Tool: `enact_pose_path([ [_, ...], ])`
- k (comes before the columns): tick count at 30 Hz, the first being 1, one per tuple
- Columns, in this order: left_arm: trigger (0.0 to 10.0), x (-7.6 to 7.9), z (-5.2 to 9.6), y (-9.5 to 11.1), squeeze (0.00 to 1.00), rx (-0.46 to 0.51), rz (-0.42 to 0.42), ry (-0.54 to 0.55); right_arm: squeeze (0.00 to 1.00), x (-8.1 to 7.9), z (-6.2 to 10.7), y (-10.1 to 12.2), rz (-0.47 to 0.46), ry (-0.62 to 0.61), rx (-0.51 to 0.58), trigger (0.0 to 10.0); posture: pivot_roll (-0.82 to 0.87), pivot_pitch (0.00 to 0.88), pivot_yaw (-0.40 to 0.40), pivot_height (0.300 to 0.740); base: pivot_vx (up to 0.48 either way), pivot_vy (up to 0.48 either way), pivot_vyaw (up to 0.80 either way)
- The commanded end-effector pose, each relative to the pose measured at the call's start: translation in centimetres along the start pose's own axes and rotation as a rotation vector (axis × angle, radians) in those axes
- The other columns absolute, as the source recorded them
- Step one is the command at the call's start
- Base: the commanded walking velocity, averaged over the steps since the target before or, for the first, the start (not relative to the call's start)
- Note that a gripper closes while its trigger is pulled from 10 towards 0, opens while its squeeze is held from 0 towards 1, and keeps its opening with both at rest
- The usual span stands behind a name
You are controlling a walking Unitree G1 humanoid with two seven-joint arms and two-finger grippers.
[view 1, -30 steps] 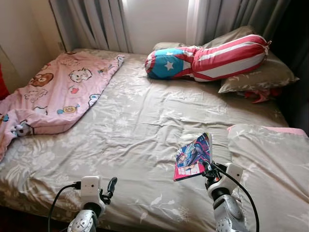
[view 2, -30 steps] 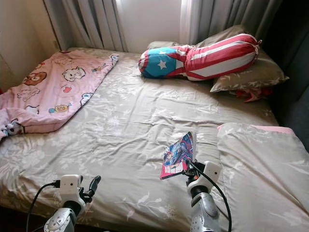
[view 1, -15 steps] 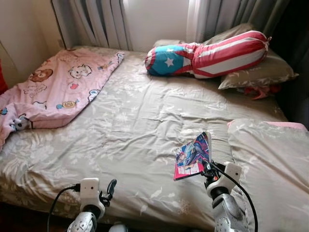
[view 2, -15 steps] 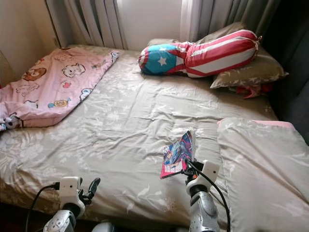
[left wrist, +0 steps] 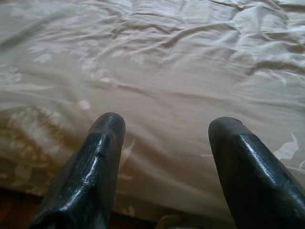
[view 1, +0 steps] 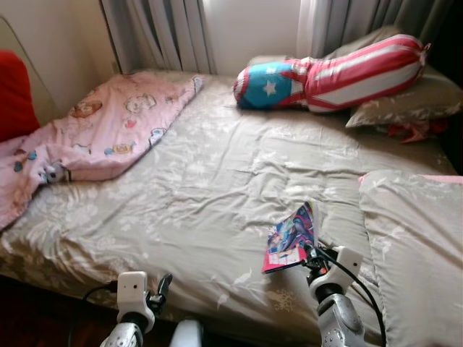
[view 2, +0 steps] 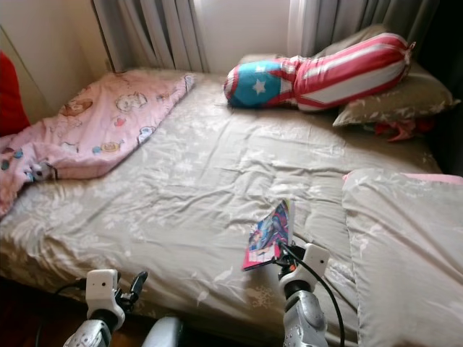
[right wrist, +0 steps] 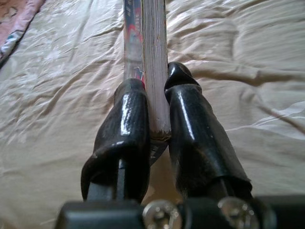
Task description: Clean up the room
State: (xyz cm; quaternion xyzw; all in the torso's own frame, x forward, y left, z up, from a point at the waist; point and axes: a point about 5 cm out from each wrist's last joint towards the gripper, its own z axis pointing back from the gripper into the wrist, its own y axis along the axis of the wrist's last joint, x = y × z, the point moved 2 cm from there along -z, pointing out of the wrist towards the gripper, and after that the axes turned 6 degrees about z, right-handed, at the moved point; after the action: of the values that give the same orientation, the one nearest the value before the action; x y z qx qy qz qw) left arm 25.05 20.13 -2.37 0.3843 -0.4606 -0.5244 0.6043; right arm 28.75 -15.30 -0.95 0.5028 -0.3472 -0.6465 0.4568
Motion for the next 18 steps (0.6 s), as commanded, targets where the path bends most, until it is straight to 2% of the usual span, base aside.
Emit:
enact_pose_path([
  [1, 10.0, -0.2, -0.2, 0.4, 0.0, 0.007, -0.012, 0.0, 0.0, -0.2, -0.5, 1.1, 0.005, 0.005, 0.046, 10.0, 0.03, 0.033, -0.012, 0.65, 0.0, 0.0, 0.0],
  [4, 10.0, -0.2, -0.1, 0.4, 0.0, 0.008, -0.014, -0.001, 0.0, -0.1, -0.6, 1.2, 0.002, -0.001, 0.046, 10.0, 0.03, 0.037, -0.011, 0.65, 0.0, 0.0, 0.0],
  [10, 10.0, -0.3, 0.1, 0.5, 0.0, 0.01, -0.028, -0.009, 0.0, 1.0, -1.3, 1.9, -0.161, -0.018, 0.041, 10.0, 0.04, 0.058, 0.006, 0.65, 0.0, 0.0, 0.0],
  [11, 10.0, -0.3, 0.1, 0.5, 0.0, 0.01, -0.028, -0.009, 0.0, 1.0, -1.3, 1.9, -0.161, -0.018, 0.041, 10.0, 0.04, 0.058, 0.006, 0.65, 0.0, 0.0, 0.0],
  [13, 10.0, -0.4, 0.3, 0.4, 0.0, 0.004, -0.042, -0.019, 0.0, 1.4, -1.7, 2.2, -0.219, -0.012, 0.026, 10.0, 0.04, 0.067, 0.015, 0.65, 0.0, 0.0, 0.0],
  [15, 10.0, -0.6, 0.5, 0.4, 0.0, 0.004, -0.05, -0.024, 0.0, 1.6, -1.9, 2.4, -0.223, -0.013, 0.022, 10.0, 0.05, 0.076, 0.02, 0.65, 0.0, 0.0, 0.0],
  [18, 10.0, -1.1, 1.0, 0.4, 0.0, 0.002, -0.065, -0.024, 0.0, 2.5, -2.2, 3.1, -0.283, -0.005, 0.016, 10.0, 0.06, 0.099, 0.038, 0.65, 0.0, 0.0, 0.0],
])
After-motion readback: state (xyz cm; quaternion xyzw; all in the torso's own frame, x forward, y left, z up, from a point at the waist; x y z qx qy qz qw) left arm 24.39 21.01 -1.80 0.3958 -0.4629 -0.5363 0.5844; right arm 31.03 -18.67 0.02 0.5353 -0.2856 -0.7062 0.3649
